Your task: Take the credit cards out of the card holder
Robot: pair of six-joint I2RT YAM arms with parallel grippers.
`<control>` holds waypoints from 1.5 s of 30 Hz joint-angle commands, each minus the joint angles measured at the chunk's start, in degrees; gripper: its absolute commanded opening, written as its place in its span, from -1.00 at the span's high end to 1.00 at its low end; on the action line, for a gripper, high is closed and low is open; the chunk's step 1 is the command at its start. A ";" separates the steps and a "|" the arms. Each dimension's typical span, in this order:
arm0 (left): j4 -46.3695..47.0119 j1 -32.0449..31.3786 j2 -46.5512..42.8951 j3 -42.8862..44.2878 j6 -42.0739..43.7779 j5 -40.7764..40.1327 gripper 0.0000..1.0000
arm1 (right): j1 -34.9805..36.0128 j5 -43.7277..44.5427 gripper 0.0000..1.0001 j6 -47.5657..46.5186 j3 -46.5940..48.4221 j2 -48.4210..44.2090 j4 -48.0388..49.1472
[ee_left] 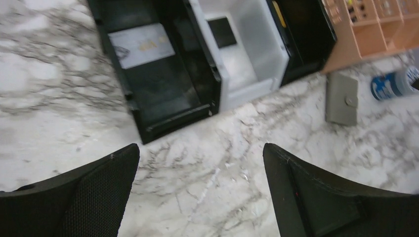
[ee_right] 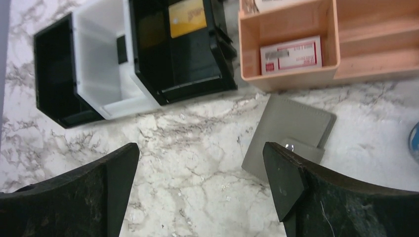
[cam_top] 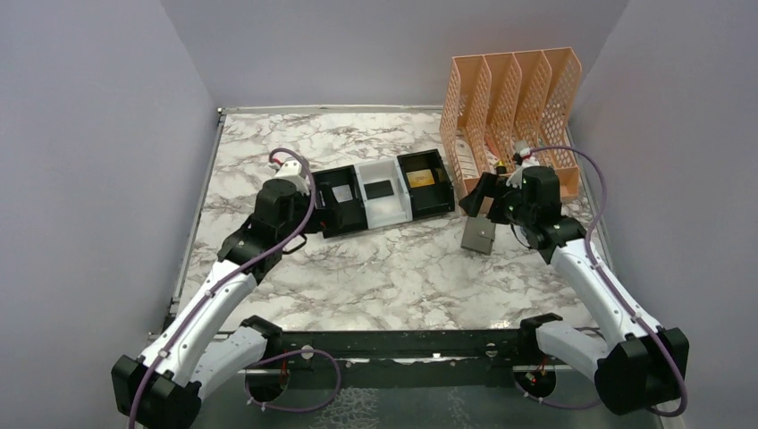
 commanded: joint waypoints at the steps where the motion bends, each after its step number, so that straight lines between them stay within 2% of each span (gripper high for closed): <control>1: 4.08 -3.37 3.00 -0.85 -1.97 15.96 -0.98 | -0.67 -0.47 -0.96 4.23 -0.16 3.36 -6.00; 6: 4.91 -10.41 7.47 0.30 -1.48 18.89 -0.98 | -0.81 7.51 -0.96 7.83 0.11 6.87 -9.76; 13: 5.83 -19.54 13.04 1.86 -2.06 14.45 -0.98 | -0.92 9.85 -0.91 9.42 -0.39 14.23 -7.37; 16: 6.24 -20.93 14.49 1.94 -2.70 12.79 -0.98 | -0.94 10.47 -0.89 8.83 0.81 19.10 -7.94; 19: 7.66 -21.74 14.60 1.26 -3.74 11.70 -0.98 | -1.01 15.81 -0.85 8.84 1.00 22.41 -8.19; 23: 9.83 -21.91 13.16 -0.68 -5.12 10.22 -0.98 | -0.99 21.70 -0.78 7.30 1.44 24.56 -8.07; 28: 10.96 -21.97 11.82 -1.95 -5.43 8.61 -0.98 | -0.98 25.02 -0.75 6.04 3.17 27.22 -7.79; 32: 11.10 -21.98 11.02 -2.35 -5.59 7.53 -0.98 | -0.98 20.52 -0.68 4.16 3.62 30.41 -5.55; 35: 11.16 -22.00 10.32 -2.95 -5.76 6.71 -0.98 | -1.01 16.50 -0.52 3.54 3.83 32.12 -5.60; 40: 11.20 -22.00 9.05 -4.82 -6.54 5.59 -0.98 | -0.90 7.13 -0.19 1.25 -1.85 28.11 -1.28; 45: 11.63 -21.98 7.92 -6.35 -7.20 3.82 -0.98 | -0.57 -1.03 -0.09 0.90 -5.99 23.42 -0.43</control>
